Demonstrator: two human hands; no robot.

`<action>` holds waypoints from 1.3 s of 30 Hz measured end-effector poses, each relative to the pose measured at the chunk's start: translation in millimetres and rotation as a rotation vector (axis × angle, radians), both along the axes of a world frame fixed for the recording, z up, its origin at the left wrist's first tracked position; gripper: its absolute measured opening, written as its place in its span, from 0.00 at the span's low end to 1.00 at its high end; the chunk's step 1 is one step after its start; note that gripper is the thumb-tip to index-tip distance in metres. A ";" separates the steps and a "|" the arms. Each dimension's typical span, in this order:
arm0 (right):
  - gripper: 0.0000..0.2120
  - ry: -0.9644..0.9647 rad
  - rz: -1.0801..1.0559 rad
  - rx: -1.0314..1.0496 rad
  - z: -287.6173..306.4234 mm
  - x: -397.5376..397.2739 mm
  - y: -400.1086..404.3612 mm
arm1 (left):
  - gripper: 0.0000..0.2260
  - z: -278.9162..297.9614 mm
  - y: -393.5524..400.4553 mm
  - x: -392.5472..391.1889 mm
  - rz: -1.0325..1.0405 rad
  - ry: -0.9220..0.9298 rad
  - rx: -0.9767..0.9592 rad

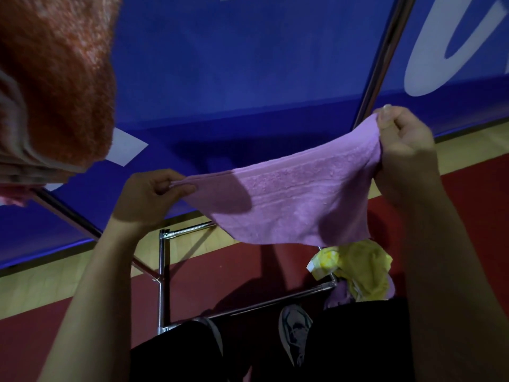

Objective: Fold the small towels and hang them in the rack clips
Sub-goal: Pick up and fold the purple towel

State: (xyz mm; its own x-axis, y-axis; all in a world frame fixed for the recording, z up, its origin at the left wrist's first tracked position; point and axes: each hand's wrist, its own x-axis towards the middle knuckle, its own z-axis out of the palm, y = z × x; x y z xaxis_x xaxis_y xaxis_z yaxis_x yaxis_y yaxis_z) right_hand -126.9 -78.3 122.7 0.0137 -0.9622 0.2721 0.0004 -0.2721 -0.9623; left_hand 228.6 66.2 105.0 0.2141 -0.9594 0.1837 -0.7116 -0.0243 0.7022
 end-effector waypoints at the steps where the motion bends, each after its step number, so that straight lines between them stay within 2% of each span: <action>1: 0.09 -0.022 0.032 0.005 2.7 1.2 2.4 | 0.07 -1.4 -1.1 1.8 0.002 -0.001 -0.017; 3: 0.12 -0.106 0.220 0.077 11.7 5.1 12.4 | 0.05 -5.9 -5.2 4.0 0.046 0.022 -0.085; 5: 0.15 -0.188 0.563 0.191 22.0 7.9 26.7 | 0.05 -8.5 -10.3 -0.6 0.111 0.096 -0.153; 7: 0.10 -0.089 0.908 0.229 28.2 11.3 37.8 | 0.07 -9.7 -16.3 -10.3 0.146 0.203 -0.165; 8: 0.11 0.004 1.025 0.226 29.9 14.9 42.3 | 0.09 -10.7 -20.0 -14.6 0.155 0.276 -0.161; 9: 0.11 0.057 1.133 0.225 29.5 19.0 45.7 | 0.10 -11.0 -23.2 -19.6 0.153 0.360 -0.160; 11: 0.04 0.046 1.279 0.310 30.2 31.3 51.2 | 0.12 -7.0 -27.2 -34.0 0.101 0.499 -0.171; 13: 0.04 0.020 1.354 0.396 33.8 44.2 56.4 | 0.11 -3.4 -29.8 -47.6 0.016 0.586 -0.174; 15: 0.03 0.095 1.303 0.330 33.2 55.0 56.4 | 0.11 4.0 -27.5 -60.6 -0.057 0.697 -0.121; 18: 0.03 0.226 1.062 0.164 27.0 69.8 49.6 | 0.10 11.9 -23.6 -75.0 -0.161 0.757 -0.070; 23: 0.07 0.177 0.868 0.090 24.8 78.1 49.0 | 0.03 17.0 -16.1 -85.2 -0.286 0.835 -0.057; 25: 0.08 0.163 0.826 0.048 25.9 79.7 50.2 | 0.05 15.8 -16.1 -80.4 -0.312 0.856 -0.067; 28: 0.08 0.172 0.757 -0.022 25.3 82.2 51.0 | 0.11 16.3 -17.5 -78.4 -0.321 0.867 -0.031; 32: 0.08 0.148 0.735 -0.012 22.3 84.4 49.3 | 0.11 20.6 -16.9 -85.3 -0.269 0.882 -0.012; 36: 0.06 0.157 0.674 -0.035 19.0 86.1 45.0 | 0.05 16.8 -20.1 -88.0 -0.203 0.887 -0.075; 39: 0.07 0.199 0.609 -0.088 17.7 87.9 43.6 | 0.04 19.2 -20.1 -95.5 -0.156 0.871 -0.089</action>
State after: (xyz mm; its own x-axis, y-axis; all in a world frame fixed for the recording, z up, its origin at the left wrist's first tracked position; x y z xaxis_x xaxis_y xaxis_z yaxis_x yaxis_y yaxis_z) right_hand -39.0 -34.8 140.4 0.6084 -0.7405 0.2855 0.0031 -0.3575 -0.9339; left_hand 133.1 46.1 124.2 0.1808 -0.9792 0.0922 0.0850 0.1089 0.9904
